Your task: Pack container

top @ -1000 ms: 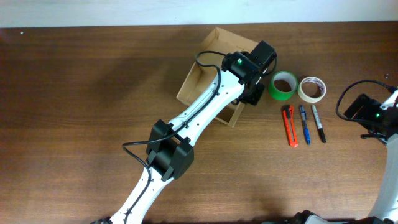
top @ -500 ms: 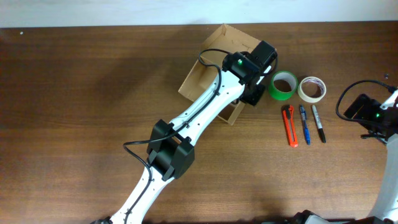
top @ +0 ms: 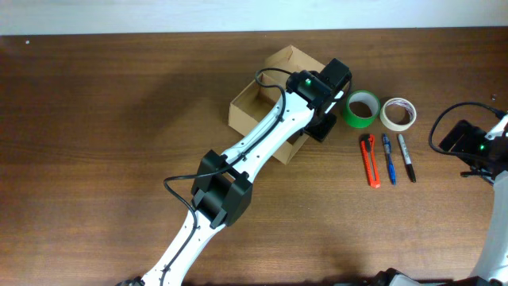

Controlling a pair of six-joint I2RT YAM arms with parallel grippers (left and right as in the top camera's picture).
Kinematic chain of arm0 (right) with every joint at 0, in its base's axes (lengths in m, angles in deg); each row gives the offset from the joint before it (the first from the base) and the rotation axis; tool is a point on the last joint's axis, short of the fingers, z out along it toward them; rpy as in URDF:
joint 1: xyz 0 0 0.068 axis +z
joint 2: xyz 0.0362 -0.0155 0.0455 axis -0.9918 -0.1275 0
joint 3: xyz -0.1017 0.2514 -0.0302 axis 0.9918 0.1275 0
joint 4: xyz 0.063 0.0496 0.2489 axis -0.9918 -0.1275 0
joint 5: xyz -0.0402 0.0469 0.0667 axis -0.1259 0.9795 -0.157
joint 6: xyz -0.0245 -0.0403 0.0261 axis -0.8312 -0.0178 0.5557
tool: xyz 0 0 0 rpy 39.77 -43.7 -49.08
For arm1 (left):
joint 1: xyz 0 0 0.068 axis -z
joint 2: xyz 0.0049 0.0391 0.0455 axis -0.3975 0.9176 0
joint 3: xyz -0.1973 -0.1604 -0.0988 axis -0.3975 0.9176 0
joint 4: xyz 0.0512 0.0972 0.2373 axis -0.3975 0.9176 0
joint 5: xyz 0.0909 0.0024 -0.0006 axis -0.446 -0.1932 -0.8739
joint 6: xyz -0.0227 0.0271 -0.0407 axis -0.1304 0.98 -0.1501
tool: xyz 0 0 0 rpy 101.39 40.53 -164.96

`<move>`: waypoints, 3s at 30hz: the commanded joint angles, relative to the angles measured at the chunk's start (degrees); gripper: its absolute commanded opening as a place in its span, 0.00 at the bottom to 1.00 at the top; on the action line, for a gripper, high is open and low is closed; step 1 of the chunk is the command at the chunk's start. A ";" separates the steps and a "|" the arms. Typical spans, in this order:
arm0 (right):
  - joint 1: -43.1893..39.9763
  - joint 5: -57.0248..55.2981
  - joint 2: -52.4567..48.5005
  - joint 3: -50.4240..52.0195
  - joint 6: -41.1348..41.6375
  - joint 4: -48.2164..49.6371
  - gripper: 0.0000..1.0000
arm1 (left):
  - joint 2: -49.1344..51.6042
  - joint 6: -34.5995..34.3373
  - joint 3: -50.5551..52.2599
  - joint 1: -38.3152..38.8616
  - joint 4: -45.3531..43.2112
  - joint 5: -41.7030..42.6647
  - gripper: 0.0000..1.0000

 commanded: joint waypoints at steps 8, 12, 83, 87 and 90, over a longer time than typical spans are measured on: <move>-0.20 -0.48 -0.42 -1.07 0.68 -0.15 0.99 | 0.22 1.70 -12.44 -0.11 5.01 -6.88 0.61; -0.20 -0.50 -0.42 -1.07 0.68 0.33 0.99 | -2.32 2.58 -15.21 -0.59 6.47 -10.14 0.61; 25.31 2.84 -53.37 -42.34 3.30 -12.20 0.47 | -33.29 3.78 28.72 -53.46 2.64 -12.44 1.00; 25.31 1.60 -54.60 -42.32 3.56 -12.00 0.49 | -33.29 3.80 28.72 -53.46 2.64 -12.44 1.00; 25.31 1.40 -55.58 -42.32 3.80 -12.00 0.50 | -33.29 3.78 28.72 -53.46 2.67 -12.44 1.00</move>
